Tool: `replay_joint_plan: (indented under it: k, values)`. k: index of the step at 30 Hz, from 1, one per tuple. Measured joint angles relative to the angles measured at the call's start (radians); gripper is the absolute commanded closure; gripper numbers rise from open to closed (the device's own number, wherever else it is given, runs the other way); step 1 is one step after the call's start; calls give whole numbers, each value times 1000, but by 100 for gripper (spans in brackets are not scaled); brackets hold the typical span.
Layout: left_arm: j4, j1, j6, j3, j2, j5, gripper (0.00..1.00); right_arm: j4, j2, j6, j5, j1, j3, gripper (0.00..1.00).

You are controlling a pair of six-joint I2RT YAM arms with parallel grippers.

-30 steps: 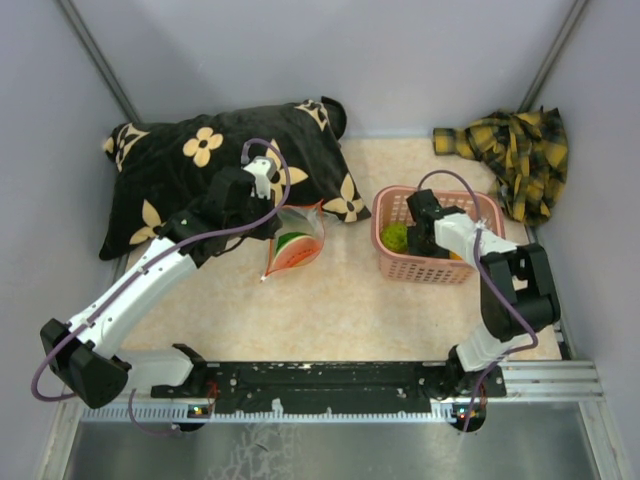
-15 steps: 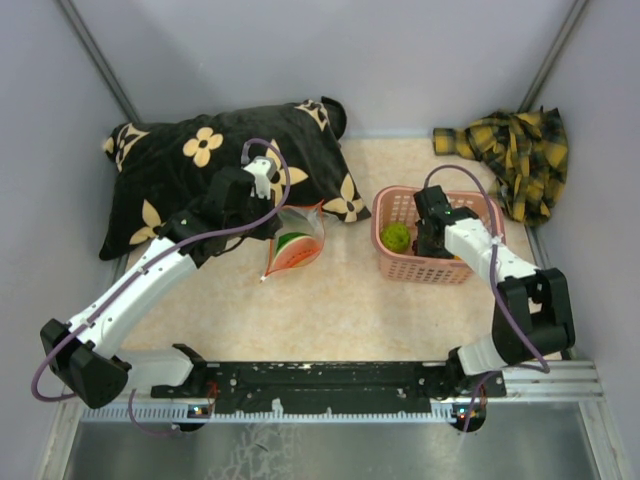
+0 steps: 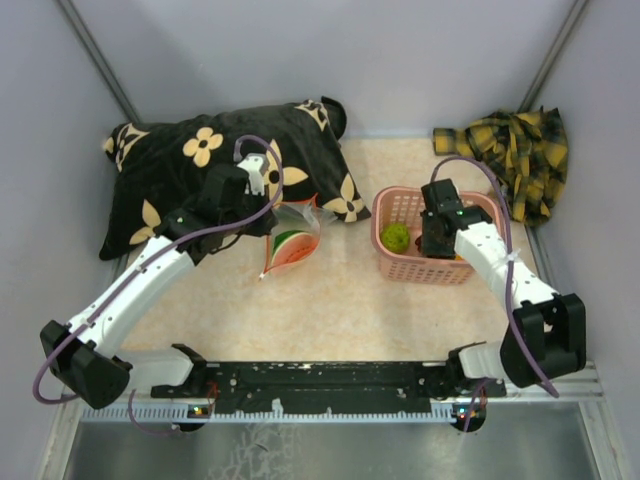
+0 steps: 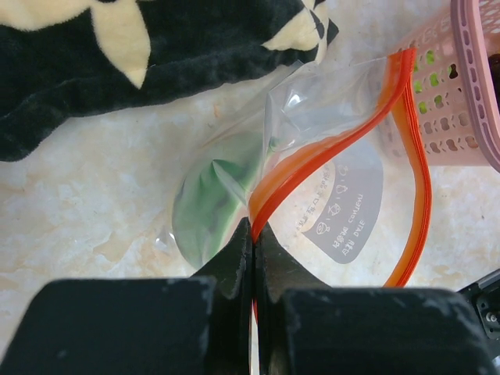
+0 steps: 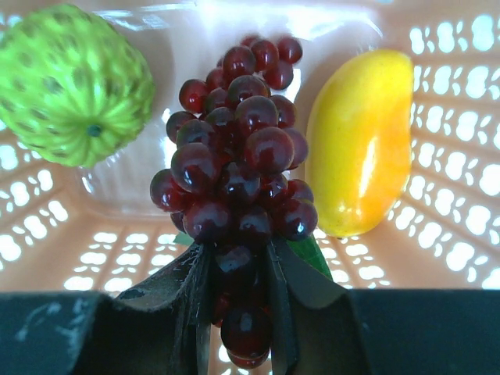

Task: Place the food in the zip-top bag and seal the zipper
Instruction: Pick up the fake fruit from the bin.

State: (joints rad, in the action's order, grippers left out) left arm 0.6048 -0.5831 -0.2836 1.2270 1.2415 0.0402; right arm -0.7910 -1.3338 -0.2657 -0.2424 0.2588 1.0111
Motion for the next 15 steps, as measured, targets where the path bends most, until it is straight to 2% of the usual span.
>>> replay_joint_plan:
  k: [15]
  values:
    - [-2, 37, -37, -3, -2, 3, 100, -63, 89, -35, 8, 0, 153, 95]
